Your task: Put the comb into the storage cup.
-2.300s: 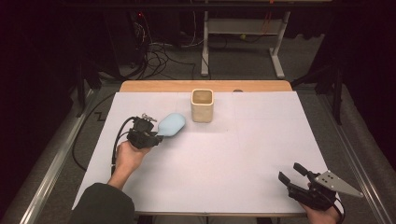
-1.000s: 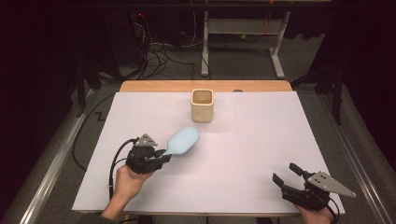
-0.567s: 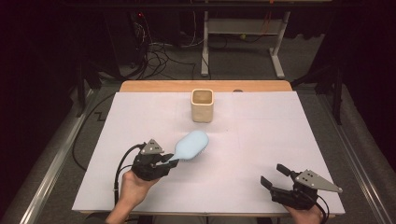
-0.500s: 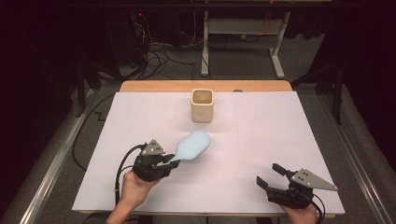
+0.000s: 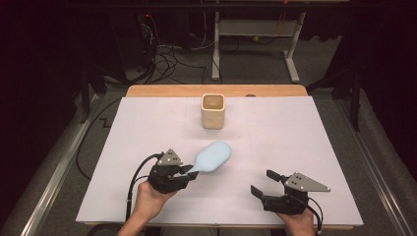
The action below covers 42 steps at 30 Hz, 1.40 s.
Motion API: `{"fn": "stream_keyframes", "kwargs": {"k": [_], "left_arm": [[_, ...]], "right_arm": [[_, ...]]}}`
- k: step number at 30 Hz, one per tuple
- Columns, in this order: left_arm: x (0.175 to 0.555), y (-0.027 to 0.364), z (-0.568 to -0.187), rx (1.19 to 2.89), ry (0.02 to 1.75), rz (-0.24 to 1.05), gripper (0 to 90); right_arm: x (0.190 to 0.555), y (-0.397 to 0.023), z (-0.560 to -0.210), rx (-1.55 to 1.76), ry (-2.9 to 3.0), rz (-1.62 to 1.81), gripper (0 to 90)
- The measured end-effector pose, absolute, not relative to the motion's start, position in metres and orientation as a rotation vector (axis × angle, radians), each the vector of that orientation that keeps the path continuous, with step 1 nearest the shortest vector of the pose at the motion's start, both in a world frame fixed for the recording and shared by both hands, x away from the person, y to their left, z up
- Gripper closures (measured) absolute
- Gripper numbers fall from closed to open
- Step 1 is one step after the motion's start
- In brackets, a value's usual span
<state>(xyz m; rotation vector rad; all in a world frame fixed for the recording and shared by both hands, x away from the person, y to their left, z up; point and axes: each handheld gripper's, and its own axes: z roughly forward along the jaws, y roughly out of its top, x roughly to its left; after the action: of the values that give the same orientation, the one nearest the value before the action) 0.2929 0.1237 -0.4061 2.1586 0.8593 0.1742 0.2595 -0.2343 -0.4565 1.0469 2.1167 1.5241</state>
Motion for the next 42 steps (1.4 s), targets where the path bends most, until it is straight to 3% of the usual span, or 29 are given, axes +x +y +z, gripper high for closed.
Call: {"fn": "stream_keyframes", "kwargs": {"k": [20, 42], "left_arm": [[0.282, 0.1, -0.399, 2.159, 0.756, 0.16, 68.8], [0.28, 0.095, -0.4, 2.16, 0.734, 0.151, 68.8]], "right_arm": [[0.285, -0.191, -0.462, 1.062, 2.268, 1.616, 16.5], [0.298, -0.18, -0.463, 1.107, 2.291, 1.694, 16.4]]}}
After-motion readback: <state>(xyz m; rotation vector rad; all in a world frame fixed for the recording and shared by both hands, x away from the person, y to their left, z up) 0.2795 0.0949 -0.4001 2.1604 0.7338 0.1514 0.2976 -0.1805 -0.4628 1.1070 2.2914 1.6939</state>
